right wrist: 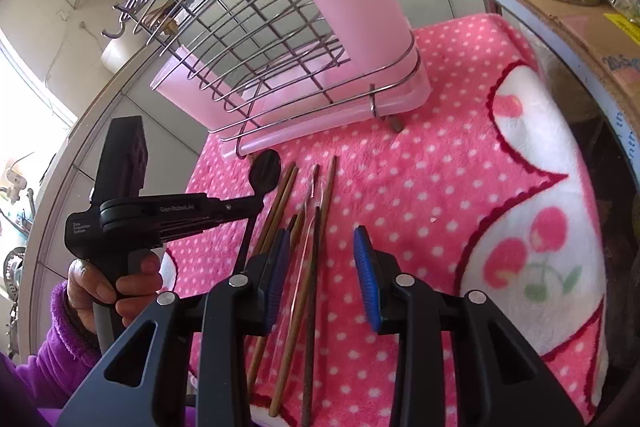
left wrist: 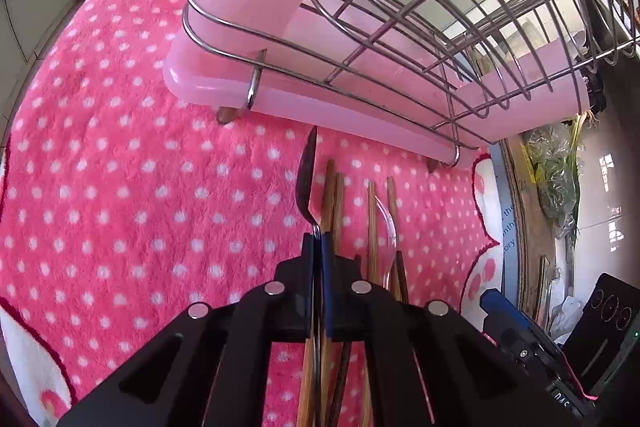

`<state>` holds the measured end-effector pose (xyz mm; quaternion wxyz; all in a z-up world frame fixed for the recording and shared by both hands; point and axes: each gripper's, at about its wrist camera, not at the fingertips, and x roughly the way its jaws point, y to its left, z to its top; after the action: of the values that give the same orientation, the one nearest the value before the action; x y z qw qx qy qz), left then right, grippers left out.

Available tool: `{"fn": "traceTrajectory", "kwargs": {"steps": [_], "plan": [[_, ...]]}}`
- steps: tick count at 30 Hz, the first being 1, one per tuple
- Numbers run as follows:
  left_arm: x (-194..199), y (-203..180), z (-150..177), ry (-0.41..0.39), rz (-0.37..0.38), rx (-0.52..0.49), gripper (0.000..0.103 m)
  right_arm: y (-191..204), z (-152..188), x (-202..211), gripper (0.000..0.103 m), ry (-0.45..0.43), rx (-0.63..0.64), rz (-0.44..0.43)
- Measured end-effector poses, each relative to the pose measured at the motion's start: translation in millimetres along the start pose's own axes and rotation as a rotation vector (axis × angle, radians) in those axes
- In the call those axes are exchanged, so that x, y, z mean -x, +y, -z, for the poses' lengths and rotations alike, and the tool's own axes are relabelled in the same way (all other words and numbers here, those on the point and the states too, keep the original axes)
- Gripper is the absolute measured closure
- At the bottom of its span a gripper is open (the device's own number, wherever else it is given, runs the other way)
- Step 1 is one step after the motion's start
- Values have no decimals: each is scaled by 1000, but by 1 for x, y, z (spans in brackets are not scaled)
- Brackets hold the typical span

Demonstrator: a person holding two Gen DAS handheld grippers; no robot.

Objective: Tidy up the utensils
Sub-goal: 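Grasp the black spoon with the left tool while the right tool grasps a dark stick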

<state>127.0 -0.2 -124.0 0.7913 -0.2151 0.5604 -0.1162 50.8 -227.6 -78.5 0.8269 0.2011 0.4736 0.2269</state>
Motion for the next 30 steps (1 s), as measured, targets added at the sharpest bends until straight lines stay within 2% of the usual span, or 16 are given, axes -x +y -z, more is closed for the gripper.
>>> {"fn": "traceTrajectory", "kwargs": {"steps": [4,7,12,13,14,16,17,23,28,30], "plan": [[20,2,4,-43,4,-39,100,0,2,-12,70,58,-19,-36],[34,5,7,-70,-3,-73,100,4,5,-26,80,123,-2,-28],[50,10,16,-90,-40,-146,100,13,6,-49,83,194,46,16],[53,13,17,-90,-48,-154,100,14,7,-52,93,206,47,29],[58,18,18,-89,-54,-158,100,13,8,-55,97,211,42,36],[60,25,20,-81,-66,-159,100,12,9,-54,99,205,35,36],[59,28,20,-76,-73,-156,100,11,10,-52,103,196,36,42],[46,35,22,-11,-114,-169,100,-4,9,-36,103,170,12,106],[34,32,21,42,-160,-197,100,0,3,-38,101,203,6,76],[32,30,20,50,-173,-210,99,4,1,-44,96,223,24,80]]}}
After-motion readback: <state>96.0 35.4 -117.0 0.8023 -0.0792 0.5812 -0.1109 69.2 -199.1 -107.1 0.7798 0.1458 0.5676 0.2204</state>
